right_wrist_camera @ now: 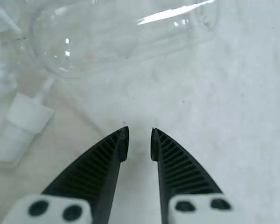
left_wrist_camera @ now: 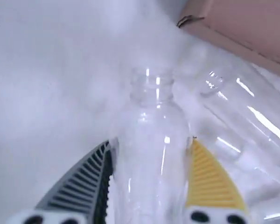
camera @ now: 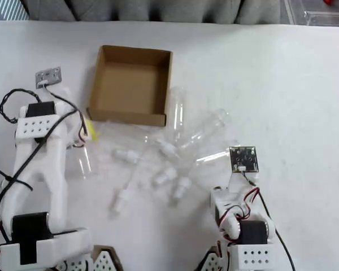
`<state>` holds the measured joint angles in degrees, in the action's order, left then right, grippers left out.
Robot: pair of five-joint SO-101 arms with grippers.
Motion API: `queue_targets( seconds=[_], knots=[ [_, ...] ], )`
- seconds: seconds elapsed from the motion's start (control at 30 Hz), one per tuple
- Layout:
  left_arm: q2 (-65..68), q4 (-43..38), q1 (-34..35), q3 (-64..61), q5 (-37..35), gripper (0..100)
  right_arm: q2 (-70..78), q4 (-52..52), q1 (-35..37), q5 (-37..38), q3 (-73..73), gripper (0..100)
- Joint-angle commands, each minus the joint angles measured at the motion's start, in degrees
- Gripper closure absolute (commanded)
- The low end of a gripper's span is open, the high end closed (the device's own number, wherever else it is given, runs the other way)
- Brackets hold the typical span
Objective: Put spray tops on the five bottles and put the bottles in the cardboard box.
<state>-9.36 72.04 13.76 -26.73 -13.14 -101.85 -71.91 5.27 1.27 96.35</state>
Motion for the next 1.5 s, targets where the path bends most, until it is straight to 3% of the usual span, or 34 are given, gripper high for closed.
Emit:
queue_targets(
  seconds=[0.0, 0.13, 0.5, 0.7, 0.97, 1.1, 1.27, 1.37, 1.47],
  knots=[
    [-3.3, 3.08, 4.0, 3.25, 2.9, 93, -0.57, -0.31, 3.74, 0.62, 0.53, 94.0],
    [-3.38, 2.73, 7.6, 3.08, 3.08, 93, -0.57, -0.31, 10.59, 0.62, 0.53, 94.0],
    [-3.47, 2.64, 8.04, 3.25, 3.16, 93, -0.66, 0.22, 25.19, 0.62, 0.53, 94.3],
    [-9.45, 0.97, 8.04, 0.26, 3.16, 93, -0.66, 3.47, 24.75, 0.44, 0.53, 94.3],
    [-20.62, -2.99, 7.96, -7.3, 3.08, 93, -0.66, 3.38, 33.27, 0.62, 0.53, 94.3],
    [-21.05, -2.9, 8.13, -7.47, 3.08, 93, -0.66, 9.1, 21.93, 1.14, 0.53, 97.6],
    [-21.05, -4.04, 11.74, -7.03, 2.73, 93, -0.66, 17.63, 9.71, 10.11, 0.53, 98.4],
    [-21.05, -4.57, 13.14, -6.95, 2.73, 93, -0.66, 21.49, 3.82, 22.68, 0.09, 97.4],
    [-20.97, -4.31, 14.02, -6.42, 2.73, 93, -0.66, 23.16, 3.3, 38.51, -2.99, 97.4]
  ],
)
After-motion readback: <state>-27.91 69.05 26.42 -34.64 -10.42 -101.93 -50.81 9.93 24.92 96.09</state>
